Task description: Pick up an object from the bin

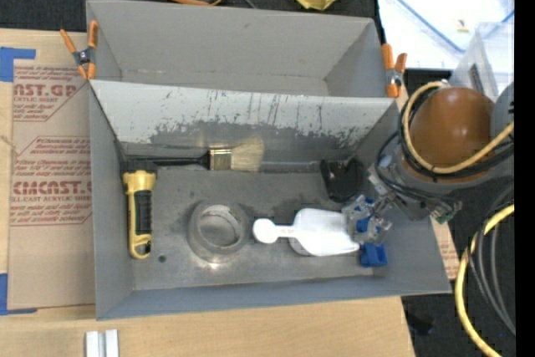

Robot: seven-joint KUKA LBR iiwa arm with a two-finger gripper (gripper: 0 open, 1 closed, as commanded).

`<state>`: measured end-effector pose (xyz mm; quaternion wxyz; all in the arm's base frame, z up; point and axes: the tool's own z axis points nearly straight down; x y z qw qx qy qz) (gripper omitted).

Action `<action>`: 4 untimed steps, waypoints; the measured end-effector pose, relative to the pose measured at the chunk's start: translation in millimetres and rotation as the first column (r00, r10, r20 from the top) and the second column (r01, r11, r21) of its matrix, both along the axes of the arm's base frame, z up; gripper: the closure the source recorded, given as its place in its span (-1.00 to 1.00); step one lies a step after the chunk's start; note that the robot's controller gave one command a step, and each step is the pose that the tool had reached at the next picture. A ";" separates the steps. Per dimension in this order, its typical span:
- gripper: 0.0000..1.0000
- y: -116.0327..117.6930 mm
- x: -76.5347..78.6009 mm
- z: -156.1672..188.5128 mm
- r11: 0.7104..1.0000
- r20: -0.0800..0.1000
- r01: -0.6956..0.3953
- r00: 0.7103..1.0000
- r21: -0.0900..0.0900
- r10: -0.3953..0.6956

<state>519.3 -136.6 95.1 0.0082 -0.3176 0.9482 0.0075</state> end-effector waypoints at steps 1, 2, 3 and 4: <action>1.00 115.2 76.8 -18.1 0.971 -0.015 0.240 0.971 0.000 -0.240; -1.00 36.0 13.4 -24.8 0.998 -0.004 0.058 0.998 -0.006 -0.058; -1.00 36.7 13.7 -24.8 0.998 -0.004 0.055 0.998 -0.007 -0.055; -1.00 95.2 -20.8 -24.9 0.950 -0.007 0.313 0.950 -0.002 -0.313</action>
Offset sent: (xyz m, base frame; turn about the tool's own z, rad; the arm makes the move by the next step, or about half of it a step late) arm 0.0131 0.0353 -0.0251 0.0529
